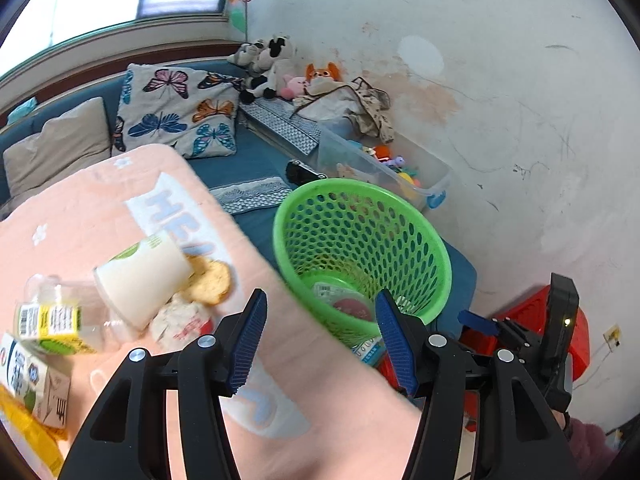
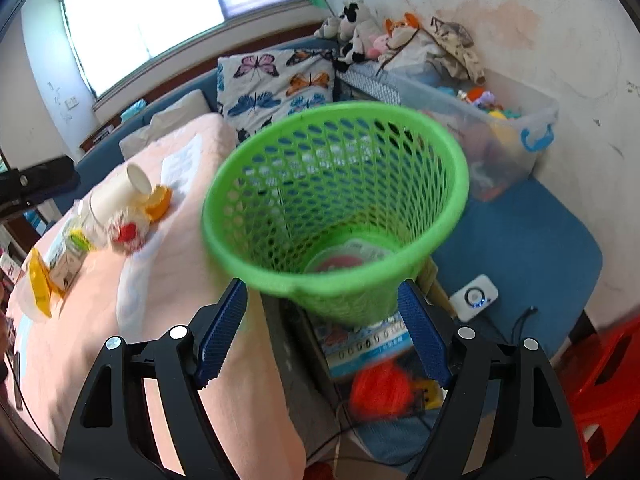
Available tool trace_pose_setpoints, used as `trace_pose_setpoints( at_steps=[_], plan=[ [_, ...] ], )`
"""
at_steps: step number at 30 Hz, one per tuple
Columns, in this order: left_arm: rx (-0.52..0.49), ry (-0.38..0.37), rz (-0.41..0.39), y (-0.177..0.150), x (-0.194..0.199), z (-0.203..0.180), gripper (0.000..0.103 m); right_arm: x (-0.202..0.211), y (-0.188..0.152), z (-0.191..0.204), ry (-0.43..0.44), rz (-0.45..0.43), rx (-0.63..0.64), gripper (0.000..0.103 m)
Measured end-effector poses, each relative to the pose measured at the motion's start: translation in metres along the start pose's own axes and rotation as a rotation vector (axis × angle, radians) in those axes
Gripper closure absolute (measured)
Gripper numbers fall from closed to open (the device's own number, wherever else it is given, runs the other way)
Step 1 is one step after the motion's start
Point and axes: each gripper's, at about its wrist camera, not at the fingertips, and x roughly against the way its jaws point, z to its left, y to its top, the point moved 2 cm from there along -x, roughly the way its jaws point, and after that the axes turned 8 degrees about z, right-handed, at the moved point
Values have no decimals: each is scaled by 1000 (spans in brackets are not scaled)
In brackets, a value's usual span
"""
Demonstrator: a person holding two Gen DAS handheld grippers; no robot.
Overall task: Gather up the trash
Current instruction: 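Lower the right gripper toward the red mesh netting beside the basket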
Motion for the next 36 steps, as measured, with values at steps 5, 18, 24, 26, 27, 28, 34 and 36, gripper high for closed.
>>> trace_pose_setpoints(
  at_steps=[5, 18, 24, 26, 27, 28, 34, 36],
  plan=[
    [20, 19, -12, -12, 9, 10, 48, -3, -18, -19, -35, 37, -22, 25],
    [77, 43, -18, -49, 28, 30, 48, -31, -57, -52, -67, 139, -57, 32],
    [114, 71, -36, -71, 44, 46, 48, -45, -61, -52, -69, 150, -14, 35],
    [129, 81, -44, -79, 52, 52, 48, -56, -62, -54, -72, 156, 4, 35],
    [135, 83, -48, -82, 55, 54, 48, -60, -62, -56, -70, 160, 10, 36],
    [144, 88, -52, -86, 58, 57, 48, -68, -62, -59, -70, 166, 19, 37],
    [187, 121, -69, -106, 73, 71, 48, -104, -61, -78, -66, 184, 26, 40],
    [201, 134, -71, -113, 77, 76, 48, -118, -59, -82, -74, 189, 48, 40]
  ],
)
